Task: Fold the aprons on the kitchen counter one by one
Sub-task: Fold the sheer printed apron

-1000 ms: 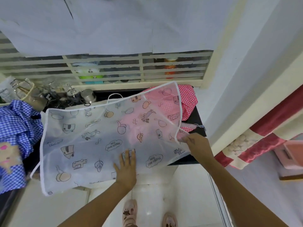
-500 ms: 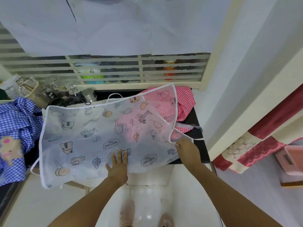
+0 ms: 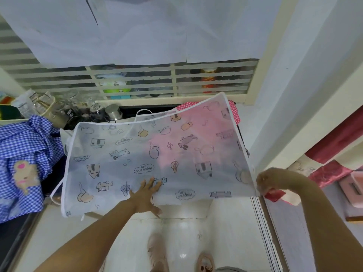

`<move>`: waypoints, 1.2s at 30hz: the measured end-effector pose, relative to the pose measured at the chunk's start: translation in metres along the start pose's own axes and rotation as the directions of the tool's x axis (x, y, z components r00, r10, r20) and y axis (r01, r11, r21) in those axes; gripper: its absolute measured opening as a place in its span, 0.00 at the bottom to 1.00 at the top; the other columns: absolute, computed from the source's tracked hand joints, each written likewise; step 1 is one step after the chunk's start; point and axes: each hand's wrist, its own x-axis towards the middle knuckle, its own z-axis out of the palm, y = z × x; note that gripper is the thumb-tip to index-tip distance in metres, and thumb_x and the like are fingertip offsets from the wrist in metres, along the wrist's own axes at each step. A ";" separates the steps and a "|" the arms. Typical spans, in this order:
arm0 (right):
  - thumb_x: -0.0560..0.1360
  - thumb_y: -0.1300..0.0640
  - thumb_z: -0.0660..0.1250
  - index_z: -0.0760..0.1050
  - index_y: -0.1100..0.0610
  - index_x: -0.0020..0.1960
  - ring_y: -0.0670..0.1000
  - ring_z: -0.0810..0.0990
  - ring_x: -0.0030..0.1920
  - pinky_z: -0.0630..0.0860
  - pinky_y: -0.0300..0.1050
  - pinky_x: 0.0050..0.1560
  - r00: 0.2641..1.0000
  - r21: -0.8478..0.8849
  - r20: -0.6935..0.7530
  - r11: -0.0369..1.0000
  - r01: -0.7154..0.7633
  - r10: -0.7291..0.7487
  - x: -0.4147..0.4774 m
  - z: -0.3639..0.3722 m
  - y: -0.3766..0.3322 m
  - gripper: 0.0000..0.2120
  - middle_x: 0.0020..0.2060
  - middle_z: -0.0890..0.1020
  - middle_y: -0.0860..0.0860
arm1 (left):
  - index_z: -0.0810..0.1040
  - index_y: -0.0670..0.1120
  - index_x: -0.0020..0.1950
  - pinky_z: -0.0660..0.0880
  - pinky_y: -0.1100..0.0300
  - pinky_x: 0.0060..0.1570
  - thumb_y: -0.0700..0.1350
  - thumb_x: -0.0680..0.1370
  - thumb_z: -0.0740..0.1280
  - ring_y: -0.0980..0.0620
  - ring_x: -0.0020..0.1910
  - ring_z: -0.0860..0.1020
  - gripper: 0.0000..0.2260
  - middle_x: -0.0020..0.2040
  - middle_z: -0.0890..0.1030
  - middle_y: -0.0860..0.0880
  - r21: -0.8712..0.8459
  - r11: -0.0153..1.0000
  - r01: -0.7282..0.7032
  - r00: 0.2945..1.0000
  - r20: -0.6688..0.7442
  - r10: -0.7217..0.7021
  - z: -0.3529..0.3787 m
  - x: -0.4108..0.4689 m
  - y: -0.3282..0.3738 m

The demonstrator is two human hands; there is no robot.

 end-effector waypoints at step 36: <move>0.65 0.23 0.28 0.28 0.36 0.72 0.59 0.30 0.73 0.30 0.58 0.70 0.890 -0.489 -0.297 0.855 0.171 -0.347 0.155 0.145 -0.120 0.38 0.74 0.31 0.52 | 0.36 0.54 0.78 0.48 0.32 0.69 0.65 0.78 0.56 0.39 0.77 0.39 0.38 0.77 0.34 0.47 -0.152 0.971 0.186 0.946 -0.238 -0.219 -0.056 0.053 -0.074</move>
